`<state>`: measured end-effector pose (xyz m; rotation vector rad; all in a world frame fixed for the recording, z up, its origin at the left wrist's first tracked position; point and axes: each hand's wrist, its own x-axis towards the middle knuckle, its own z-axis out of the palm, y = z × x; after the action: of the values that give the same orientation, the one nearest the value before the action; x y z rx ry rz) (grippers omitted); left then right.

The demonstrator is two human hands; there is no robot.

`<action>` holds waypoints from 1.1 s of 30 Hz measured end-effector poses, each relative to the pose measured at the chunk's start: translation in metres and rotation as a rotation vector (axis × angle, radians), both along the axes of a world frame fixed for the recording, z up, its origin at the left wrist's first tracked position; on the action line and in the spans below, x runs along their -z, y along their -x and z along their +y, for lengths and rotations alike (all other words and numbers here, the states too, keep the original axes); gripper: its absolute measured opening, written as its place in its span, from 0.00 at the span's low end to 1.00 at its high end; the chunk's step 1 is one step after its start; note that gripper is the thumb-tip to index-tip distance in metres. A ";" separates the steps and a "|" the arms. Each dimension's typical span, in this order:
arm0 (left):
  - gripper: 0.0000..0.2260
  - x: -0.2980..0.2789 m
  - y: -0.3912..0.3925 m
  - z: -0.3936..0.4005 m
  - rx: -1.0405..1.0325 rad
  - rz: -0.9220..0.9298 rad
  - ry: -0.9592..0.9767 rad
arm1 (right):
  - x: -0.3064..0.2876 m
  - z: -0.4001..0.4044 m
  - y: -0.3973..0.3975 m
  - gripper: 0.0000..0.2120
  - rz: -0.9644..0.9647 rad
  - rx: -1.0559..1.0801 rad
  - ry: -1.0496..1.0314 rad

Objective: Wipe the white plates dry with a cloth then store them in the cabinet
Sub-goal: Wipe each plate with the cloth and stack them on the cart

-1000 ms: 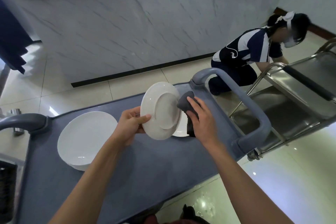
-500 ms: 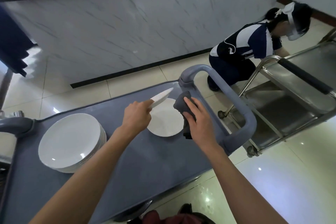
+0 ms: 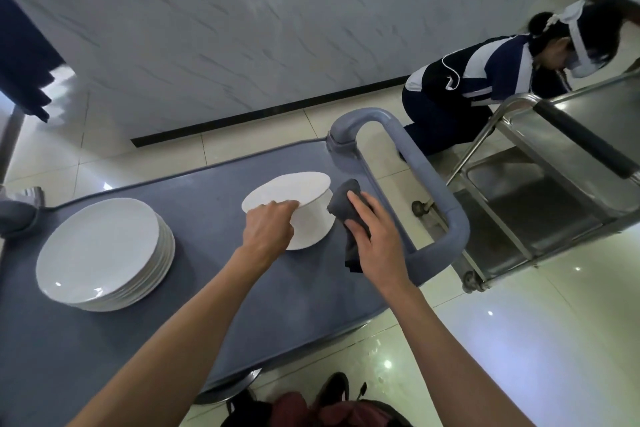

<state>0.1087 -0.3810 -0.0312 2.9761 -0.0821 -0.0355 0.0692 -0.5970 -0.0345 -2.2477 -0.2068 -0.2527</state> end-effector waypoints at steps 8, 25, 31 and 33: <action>0.23 0.018 0.014 -0.022 0.087 0.043 -0.110 | 0.011 -0.018 0.000 0.23 0.014 -0.034 -0.006; 0.20 0.079 0.035 -0.021 0.143 0.070 -0.097 | 0.051 -0.022 0.016 0.22 0.069 -0.089 -0.031; 0.18 0.089 0.037 -0.019 0.132 0.100 -0.070 | 0.051 -0.018 0.018 0.22 0.090 -0.102 -0.020; 0.14 0.086 0.036 -0.020 0.132 0.073 -0.038 | 0.049 -0.017 0.017 0.22 0.093 -0.105 -0.013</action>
<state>0.0730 -0.4011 -0.1175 2.9988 -0.2722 -0.1640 0.0519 -0.6139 -0.0839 -2.2224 -0.2719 -0.0923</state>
